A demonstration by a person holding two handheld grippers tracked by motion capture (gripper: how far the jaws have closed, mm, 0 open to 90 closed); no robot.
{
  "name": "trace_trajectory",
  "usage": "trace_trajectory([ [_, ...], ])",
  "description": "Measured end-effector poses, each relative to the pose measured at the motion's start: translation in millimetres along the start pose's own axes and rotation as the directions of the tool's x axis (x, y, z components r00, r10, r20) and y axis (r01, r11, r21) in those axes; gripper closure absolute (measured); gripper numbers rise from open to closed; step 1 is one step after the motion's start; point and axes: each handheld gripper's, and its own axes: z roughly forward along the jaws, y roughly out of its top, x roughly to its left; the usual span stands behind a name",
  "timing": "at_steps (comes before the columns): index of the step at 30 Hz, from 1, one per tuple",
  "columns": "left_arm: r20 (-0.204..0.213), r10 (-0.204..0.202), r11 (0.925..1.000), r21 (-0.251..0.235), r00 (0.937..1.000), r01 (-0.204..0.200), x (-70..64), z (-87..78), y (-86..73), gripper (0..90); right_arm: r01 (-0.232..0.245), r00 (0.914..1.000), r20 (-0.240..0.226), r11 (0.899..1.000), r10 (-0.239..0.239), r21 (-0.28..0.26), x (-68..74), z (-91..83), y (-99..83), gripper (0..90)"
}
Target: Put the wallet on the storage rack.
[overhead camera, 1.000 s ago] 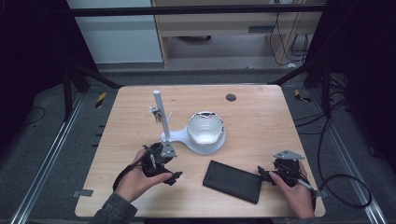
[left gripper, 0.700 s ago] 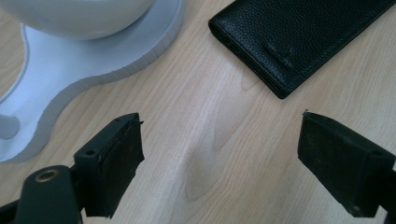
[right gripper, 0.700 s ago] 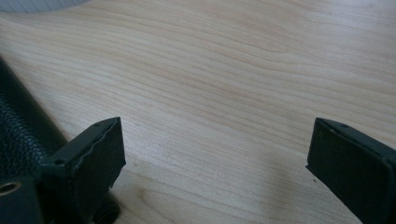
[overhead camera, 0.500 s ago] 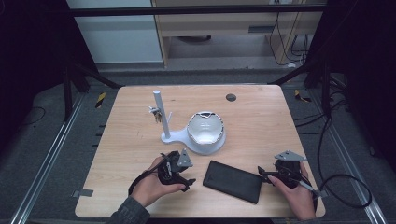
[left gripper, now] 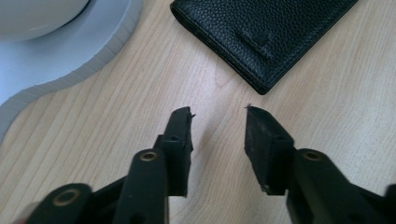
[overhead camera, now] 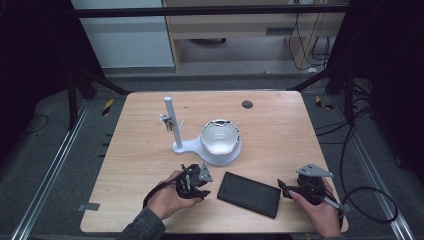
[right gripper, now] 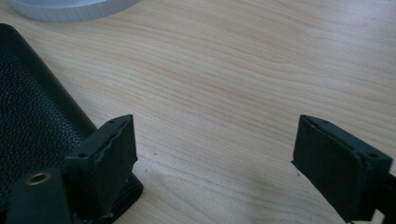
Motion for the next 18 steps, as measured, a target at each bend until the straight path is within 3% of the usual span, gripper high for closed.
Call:
trace_trajectory([
  [5,0.024,0.005,0.9999,0.013,0.9997,-0.006,-0.5,6.1,2.8,77.8,0.010,0.9999,-0.003,1.000,-0.010,0.006,0.2,1.4,0.2,21.7],
  [18,0.066,0.039,0.9985,0.035,0.9971,-0.041,-11.4,21.3,7.4,83.3,0.019,0.9998,-0.006,1.000,-0.019,0.011,-0.2,2.2,0.3,27.5],
])
